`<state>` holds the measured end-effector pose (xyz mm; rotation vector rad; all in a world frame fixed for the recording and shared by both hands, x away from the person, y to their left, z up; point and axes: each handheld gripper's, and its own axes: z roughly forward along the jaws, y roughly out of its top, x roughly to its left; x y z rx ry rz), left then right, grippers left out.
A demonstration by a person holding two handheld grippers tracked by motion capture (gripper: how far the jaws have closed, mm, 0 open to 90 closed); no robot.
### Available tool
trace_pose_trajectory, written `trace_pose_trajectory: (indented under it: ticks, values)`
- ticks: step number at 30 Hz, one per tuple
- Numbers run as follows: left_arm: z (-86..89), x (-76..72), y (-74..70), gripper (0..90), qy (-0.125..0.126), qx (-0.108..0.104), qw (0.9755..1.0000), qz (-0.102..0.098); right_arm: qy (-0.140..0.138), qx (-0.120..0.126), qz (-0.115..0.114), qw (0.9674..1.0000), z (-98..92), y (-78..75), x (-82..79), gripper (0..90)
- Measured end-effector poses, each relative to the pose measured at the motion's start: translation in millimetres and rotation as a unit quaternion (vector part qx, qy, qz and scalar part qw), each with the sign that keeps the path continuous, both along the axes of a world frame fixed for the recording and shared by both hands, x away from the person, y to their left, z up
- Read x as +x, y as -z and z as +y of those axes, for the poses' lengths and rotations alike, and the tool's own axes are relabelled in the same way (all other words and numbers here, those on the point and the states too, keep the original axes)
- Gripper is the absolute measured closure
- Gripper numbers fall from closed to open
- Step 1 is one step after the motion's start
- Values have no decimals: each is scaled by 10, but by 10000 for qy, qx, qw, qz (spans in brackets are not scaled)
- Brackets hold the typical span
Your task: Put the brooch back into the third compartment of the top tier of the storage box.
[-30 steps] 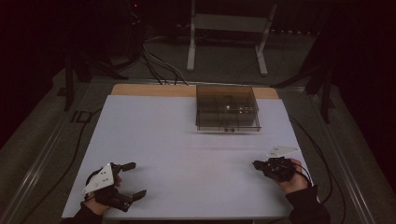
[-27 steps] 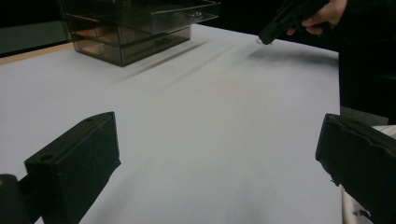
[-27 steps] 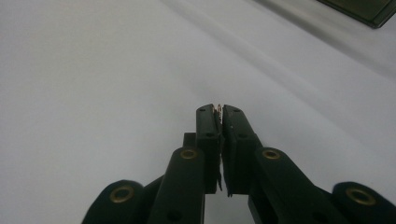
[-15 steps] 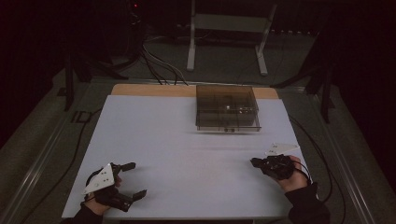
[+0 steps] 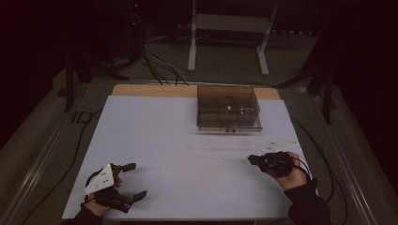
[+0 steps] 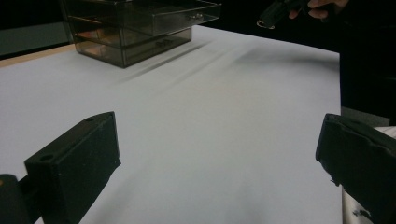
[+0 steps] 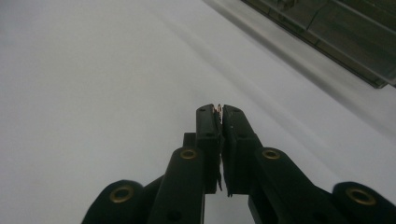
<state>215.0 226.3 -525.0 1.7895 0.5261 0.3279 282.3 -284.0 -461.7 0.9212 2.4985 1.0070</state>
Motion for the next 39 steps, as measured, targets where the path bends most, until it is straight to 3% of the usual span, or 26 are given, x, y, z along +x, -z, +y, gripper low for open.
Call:
trace_pose_trajectory:
  ticks: [39]
  values:
    - [6,-3,-7,6,-4,17,10000,-15,-169,108,-412,9990,161,-499,165,857]
